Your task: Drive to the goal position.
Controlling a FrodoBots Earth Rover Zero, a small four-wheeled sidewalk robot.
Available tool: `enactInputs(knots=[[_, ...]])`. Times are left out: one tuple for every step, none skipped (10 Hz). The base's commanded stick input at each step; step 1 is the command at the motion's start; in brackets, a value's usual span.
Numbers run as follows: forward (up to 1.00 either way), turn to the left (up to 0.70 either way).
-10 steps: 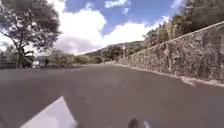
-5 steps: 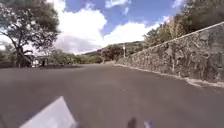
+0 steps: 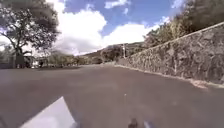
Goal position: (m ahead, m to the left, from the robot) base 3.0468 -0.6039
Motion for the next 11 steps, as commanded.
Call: enactInputs(knots=[[0.45,0.0],[0.45,0.0],[0.45,0.0],[0.45,0.0],[0.45,0.0],[0.45,0.0],[0.45,0.0],[0.45,0.0],[0.45,0.0],[0.45,0.0],[0.45,0.0]])
